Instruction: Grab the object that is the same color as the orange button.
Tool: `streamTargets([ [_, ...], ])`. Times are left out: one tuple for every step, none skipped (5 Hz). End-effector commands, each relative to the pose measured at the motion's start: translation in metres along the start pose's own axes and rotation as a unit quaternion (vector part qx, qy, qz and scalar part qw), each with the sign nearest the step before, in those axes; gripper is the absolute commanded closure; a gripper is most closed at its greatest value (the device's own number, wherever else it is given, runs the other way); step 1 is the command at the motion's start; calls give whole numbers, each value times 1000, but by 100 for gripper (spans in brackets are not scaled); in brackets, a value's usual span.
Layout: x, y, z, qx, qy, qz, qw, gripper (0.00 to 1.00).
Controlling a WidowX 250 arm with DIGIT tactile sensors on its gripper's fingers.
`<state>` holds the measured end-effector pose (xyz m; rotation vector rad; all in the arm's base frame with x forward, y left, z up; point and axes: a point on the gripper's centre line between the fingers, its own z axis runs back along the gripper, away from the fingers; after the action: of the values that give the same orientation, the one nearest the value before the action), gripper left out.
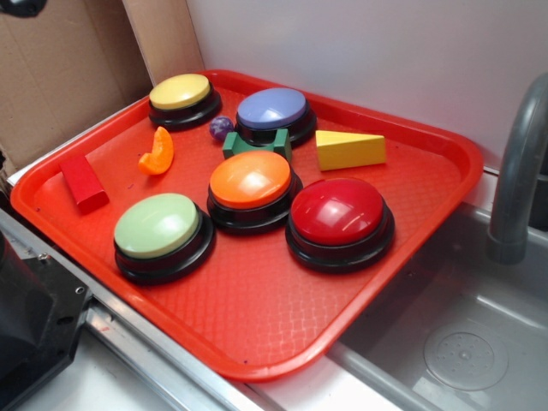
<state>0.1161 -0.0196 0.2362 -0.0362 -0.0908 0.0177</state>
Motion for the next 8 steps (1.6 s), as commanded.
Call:
streamTargets([
  [0, 0, 0, 0, 0, 0, 1000, 0],
  [11, 8, -22, -7, -15, 57, 998, 0],
  [26, 23, -45, 14, -31, 125, 992, 0],
  [42, 40, -71, 38, -50, 188, 980, 0],
  [60, 59, -108, 56, -79, 240, 966, 0],
  [74, 76, -139, 80, -76, 270, 957, 0],
  [79, 91, -158, 87, -69, 298, 948, 0],
  [80, 98, -172, 85, -77, 314, 942, 0],
])
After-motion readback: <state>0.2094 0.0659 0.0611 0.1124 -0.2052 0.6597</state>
